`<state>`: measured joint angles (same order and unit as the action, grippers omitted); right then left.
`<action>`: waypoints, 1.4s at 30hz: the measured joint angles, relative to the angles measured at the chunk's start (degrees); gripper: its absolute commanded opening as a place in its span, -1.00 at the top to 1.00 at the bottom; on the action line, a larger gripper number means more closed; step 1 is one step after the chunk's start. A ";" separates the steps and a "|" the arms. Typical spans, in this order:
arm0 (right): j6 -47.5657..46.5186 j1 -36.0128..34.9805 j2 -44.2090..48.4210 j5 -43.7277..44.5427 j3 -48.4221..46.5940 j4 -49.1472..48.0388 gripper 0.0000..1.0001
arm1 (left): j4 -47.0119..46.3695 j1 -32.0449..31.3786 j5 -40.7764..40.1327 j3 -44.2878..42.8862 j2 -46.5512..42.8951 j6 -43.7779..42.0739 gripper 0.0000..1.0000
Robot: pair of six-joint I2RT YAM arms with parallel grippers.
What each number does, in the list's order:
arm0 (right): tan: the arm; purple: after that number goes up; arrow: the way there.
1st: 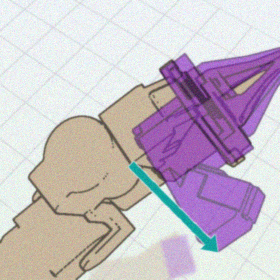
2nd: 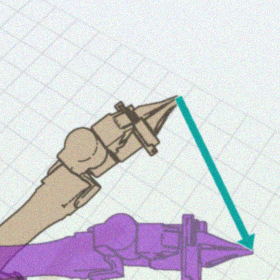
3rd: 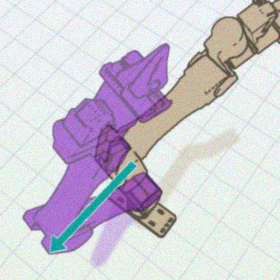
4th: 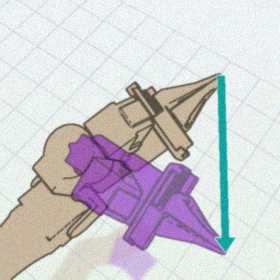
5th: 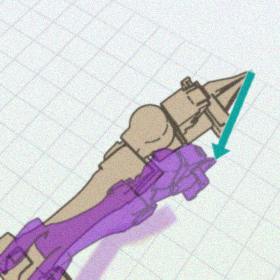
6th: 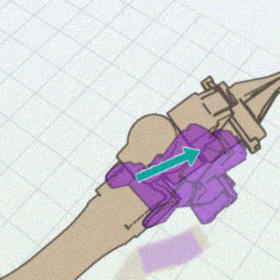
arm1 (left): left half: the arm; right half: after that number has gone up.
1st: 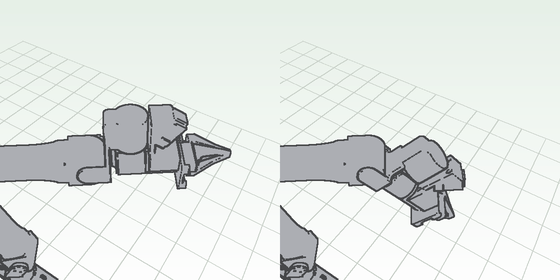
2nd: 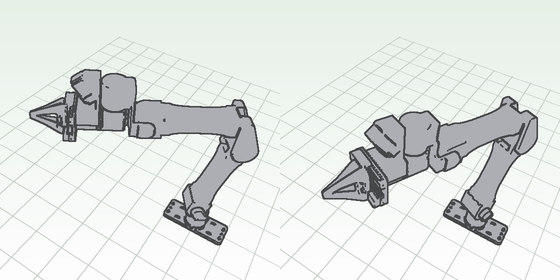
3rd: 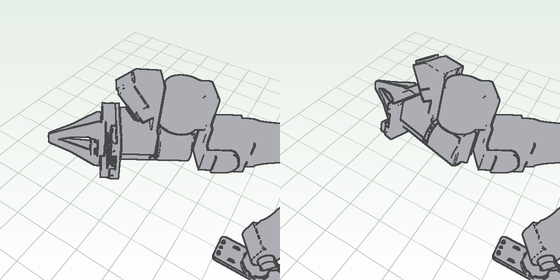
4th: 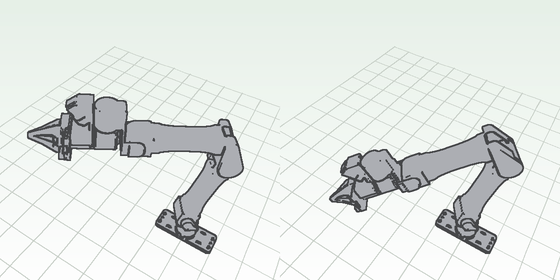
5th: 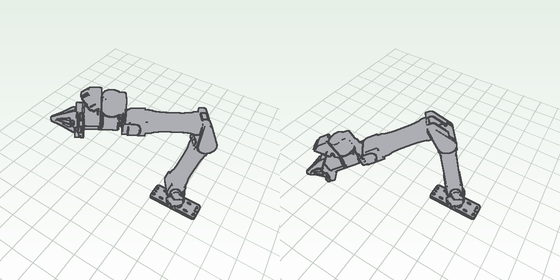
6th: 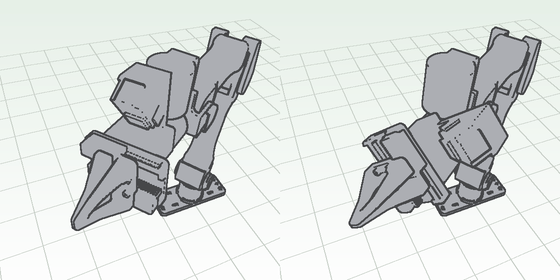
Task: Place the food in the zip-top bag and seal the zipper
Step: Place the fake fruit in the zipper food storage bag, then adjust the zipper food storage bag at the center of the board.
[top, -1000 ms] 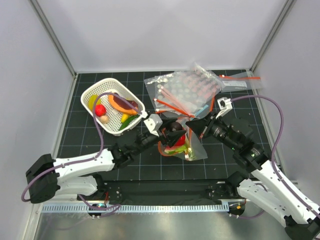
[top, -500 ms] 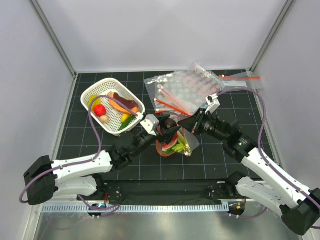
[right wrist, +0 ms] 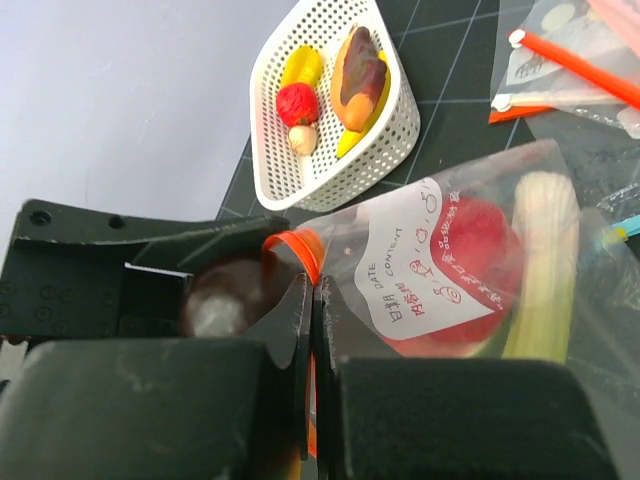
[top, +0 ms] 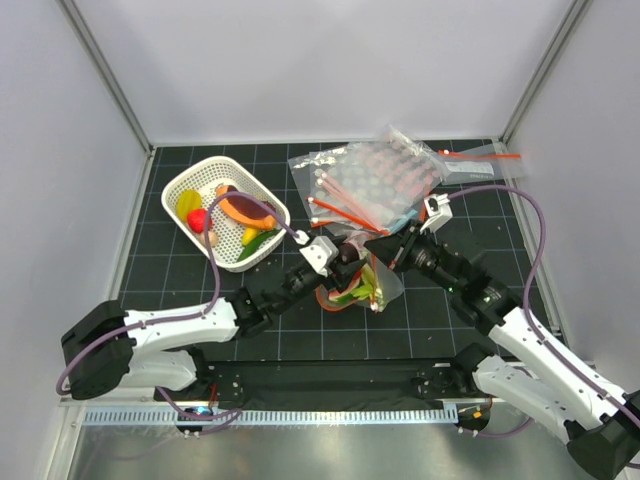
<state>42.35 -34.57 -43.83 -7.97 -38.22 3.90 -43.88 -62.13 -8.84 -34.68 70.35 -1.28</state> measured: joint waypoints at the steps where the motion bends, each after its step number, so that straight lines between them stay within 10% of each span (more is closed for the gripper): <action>1: 0.02 0.00 0.35 0.44 0.02 0.00 0.99 | -0.09 0.00 0.48 -0.02 0.24 -0.50 0.40; 5: 0.31 0.00 1.42 1.05 0.24 0.04 0.99 | -0.22 -0.07 -0.24 -0.81 2.69 -2.58 -0.96; 18: 0.48 0.00 4.61 4.13 0.31 2.29 0.99 | 18.16 -1.03 -3.26 -9.01 -2.58 5.46 -0.99; 27: -0.85 0.00 6.19 9.01 0.31 5.46 0.99 | 41.48 -2.08 -15.91 -24.50 -0.13 14.16 -0.66; 38: -3.08 0.00 8.17 14.10 0.26 8.22 0.98 | 56.37 -2.10 -15.19 -28.22 8.87 19.54 0.27; 42: -3.21 0.00 8.07 14.21 0.26 8.17 0.99 | 57.99 -2.10 -15.06 -29.03 9.16 20.79 0.98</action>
<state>39.13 -34.57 -35.77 6.24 -37.95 12.08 14.11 -64.23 -23.90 -63.70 79.50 19.51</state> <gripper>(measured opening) 0.037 0.128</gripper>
